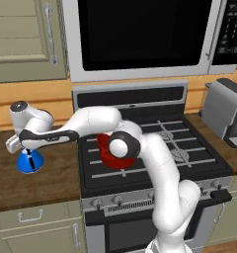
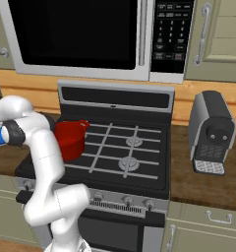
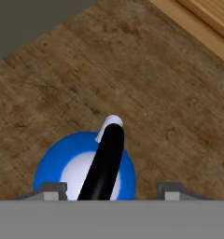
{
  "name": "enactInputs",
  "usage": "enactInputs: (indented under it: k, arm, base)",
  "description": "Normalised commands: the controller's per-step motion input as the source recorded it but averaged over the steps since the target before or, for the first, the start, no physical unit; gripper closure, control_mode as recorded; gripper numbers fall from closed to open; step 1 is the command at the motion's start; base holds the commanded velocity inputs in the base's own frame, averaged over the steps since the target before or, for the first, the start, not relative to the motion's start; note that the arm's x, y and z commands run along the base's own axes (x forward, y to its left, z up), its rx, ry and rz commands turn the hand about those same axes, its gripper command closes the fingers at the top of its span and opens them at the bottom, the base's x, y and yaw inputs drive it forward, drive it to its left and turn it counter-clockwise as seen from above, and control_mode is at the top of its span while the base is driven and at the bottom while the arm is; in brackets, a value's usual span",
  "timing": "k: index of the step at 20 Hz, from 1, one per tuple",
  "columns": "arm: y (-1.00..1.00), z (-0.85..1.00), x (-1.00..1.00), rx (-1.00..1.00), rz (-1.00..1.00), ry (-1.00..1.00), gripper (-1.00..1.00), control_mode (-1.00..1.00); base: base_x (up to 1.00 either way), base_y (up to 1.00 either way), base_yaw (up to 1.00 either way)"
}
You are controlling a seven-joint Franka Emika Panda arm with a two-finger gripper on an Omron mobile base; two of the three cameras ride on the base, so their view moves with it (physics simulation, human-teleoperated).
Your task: Pick the kettle from the counter and place it on a stove burner. Then turn the burner on.
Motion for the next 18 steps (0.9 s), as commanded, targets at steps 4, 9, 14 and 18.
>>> enactInputs:
  k: [4,9,14,18]
  arm:
    - [0.00,0.00,0.00,0.00,0.00,0.00,1.00,-1.00]
    - [0.00,0.00,-0.18,0.00,0.00,-0.04,1.00,-1.00]
    - [-0.09,0.10,-0.60,0.00,0.00,-0.20,1.00,-1.00]
    - [-0.33,0.66,-1.00,-0.03,0.00,-0.60,1.00,-1.00]
  base:
    - [0.00,0.00,0.00]
    - [0.00,0.00,0.00]
    - [0.00,0.00,0.00]
    - [0.00,0.00,0.00]
